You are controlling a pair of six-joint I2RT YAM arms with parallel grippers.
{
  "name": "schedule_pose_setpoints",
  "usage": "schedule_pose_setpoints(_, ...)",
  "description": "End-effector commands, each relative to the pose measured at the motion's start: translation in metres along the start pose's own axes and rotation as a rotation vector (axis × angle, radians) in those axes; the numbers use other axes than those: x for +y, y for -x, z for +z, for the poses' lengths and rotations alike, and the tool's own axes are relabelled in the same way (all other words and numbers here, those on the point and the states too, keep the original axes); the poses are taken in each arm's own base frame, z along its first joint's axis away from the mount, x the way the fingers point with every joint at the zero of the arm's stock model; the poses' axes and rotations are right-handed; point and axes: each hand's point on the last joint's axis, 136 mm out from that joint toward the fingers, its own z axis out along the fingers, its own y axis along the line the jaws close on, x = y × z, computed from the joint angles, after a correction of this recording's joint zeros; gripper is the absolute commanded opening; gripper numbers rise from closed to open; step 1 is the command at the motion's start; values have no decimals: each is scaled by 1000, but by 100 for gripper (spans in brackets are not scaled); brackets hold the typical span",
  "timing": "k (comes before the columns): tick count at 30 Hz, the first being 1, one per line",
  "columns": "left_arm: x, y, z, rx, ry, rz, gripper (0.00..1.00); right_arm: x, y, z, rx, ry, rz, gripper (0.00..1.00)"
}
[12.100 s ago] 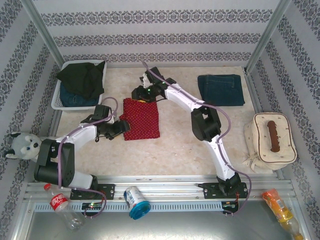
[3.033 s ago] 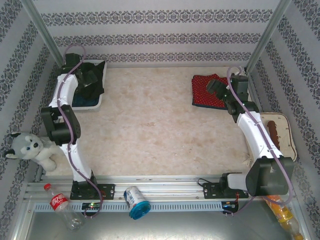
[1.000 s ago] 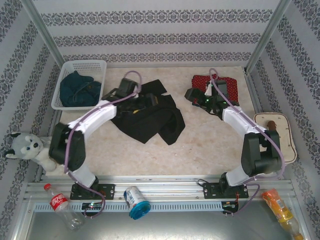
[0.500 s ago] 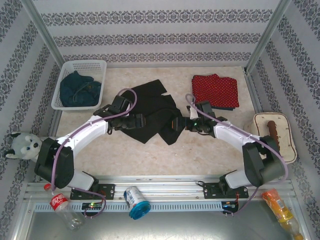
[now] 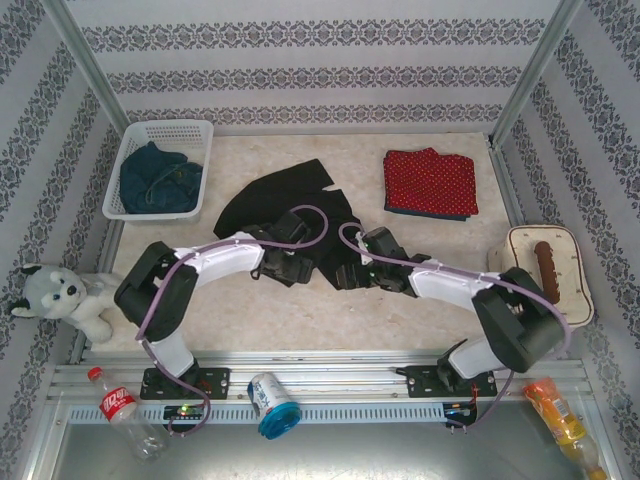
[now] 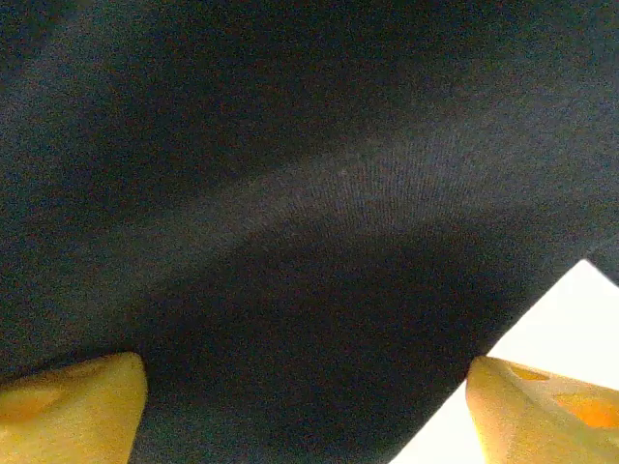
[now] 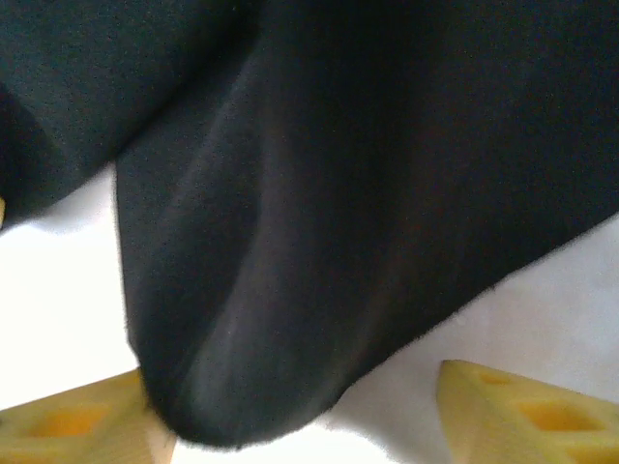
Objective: Fold and stack the skirts
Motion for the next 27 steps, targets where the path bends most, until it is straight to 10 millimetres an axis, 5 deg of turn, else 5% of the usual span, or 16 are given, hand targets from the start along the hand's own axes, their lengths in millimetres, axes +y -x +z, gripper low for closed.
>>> schedule_pose_setpoints(1, 20, -5, 9, 18, 155, 17, 66, 2, 24, 5, -53, -36, -4, 51)
schedule_pose_setpoints(4, 29, 5, -5, -39, 179, -39, 20, -5, 41, -13, -83, -60, 10, 25)
schedule_pose_setpoints(6, 33, 20, -32, -120, 135, -80, 0, -15, 57, -39, -103, -61, 36, 10)
schedule_pose_setpoints(9, 50, 50, -108, -287, 87, -151, 0, -24, 82, -85, -151, -61, 20, 1)
schedule_pose_setpoints(13, 75, 81, -212, -507, -8, -220, 0, -20, 119, -151, -254, -38, -64, 0)
schedule_pose_setpoints(17, 88, 98, -290, -647, -70, -228, 0, -5, 152, -206, -364, -20, -156, 0)
schedule_pose_setpoints(23, 80, 113, -361, -742, -98, -152, 0, 25, 184, -269, -494, 5, -268, 0)
schedule_pose_setpoints(27, 67, 116, -386, -767, -162, -103, 0, 38, 191, -296, -561, 25, -313, 0)
